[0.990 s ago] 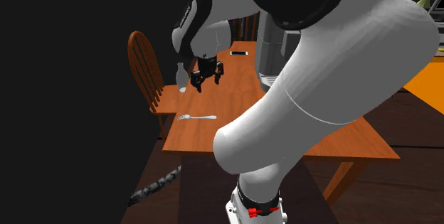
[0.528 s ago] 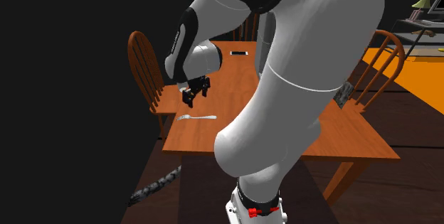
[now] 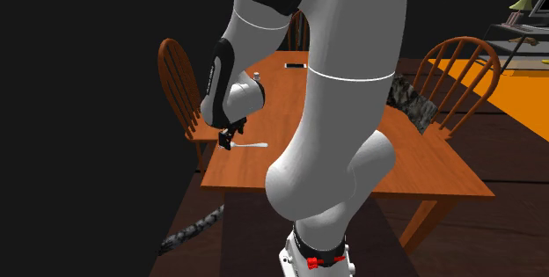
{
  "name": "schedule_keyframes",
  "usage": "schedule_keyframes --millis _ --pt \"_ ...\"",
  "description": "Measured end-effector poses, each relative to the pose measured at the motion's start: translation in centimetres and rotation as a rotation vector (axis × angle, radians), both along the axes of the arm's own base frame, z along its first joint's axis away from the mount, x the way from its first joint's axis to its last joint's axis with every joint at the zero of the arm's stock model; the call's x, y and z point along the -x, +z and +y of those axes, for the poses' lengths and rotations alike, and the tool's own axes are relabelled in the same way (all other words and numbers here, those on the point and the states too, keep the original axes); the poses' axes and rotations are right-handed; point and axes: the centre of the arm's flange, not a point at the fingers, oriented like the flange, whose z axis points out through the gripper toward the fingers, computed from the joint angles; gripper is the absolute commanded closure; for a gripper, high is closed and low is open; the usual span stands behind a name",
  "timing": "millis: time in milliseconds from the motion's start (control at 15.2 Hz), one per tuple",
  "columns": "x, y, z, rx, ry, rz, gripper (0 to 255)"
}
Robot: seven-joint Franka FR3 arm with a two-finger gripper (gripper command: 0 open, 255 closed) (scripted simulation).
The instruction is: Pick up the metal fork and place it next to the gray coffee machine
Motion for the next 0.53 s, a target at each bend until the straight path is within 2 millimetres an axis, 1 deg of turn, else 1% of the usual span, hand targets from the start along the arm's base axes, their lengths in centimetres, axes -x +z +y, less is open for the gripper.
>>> schedule_keyframes --millis 264,330,528 --pt "-0.3 -2.0 0.2 0.000 0.005 -0.001 0" --pt "-0.3 -2.8 0.2 0.000 0.005 0.000 0" --pt "-0.4 -3.4 0.2 0.000 0.006 -0.001 0"
